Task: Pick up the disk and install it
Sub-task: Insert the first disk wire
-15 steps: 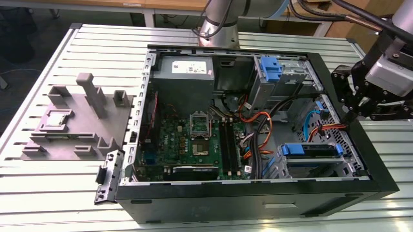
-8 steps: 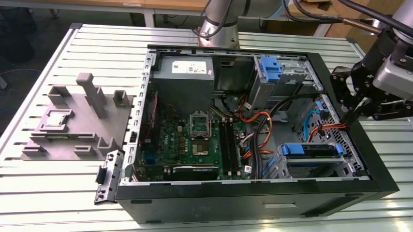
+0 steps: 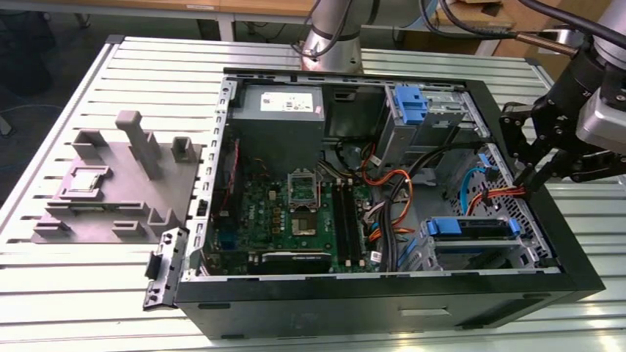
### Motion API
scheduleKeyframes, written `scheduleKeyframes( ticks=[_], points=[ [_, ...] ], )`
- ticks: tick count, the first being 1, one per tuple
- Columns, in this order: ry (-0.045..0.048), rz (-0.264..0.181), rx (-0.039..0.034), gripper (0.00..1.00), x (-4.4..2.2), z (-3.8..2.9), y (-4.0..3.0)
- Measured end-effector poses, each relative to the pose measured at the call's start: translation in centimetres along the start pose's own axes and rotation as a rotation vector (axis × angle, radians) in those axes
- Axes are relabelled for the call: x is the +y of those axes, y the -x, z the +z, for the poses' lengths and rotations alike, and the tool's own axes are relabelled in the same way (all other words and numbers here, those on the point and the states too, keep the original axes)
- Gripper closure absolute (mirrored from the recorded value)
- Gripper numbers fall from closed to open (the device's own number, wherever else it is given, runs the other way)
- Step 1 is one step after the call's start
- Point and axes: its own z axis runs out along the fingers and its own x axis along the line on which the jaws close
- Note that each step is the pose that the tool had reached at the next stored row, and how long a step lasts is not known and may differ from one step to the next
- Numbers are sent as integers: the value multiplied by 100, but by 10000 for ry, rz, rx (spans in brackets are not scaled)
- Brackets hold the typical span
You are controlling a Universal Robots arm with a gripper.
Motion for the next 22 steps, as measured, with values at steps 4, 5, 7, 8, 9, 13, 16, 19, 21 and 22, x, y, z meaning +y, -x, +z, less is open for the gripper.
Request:
scheduleKeyframes(
  ticks=[4,5,7,8,9,13,16,19,21,22],
  points=[
    [-32,-383,17,75,0,1,0],
    [-18,-444,27,75,0,2,0],
    [53,-512,82,75,0,1,0],
    [61,-516,88,75,0,2,0],
    [61,-516,89,75,0,2,0],
    [64,-517,92,75,-1,1,-1],
    [66,-519,94,75,-3,1,-4],
    [75,-523,111,75,-3,1,-5],
    [80,-528,140,75,-5,-3,-6],
    [83,-530,162,75,-5,-6,-5]
  ],
)
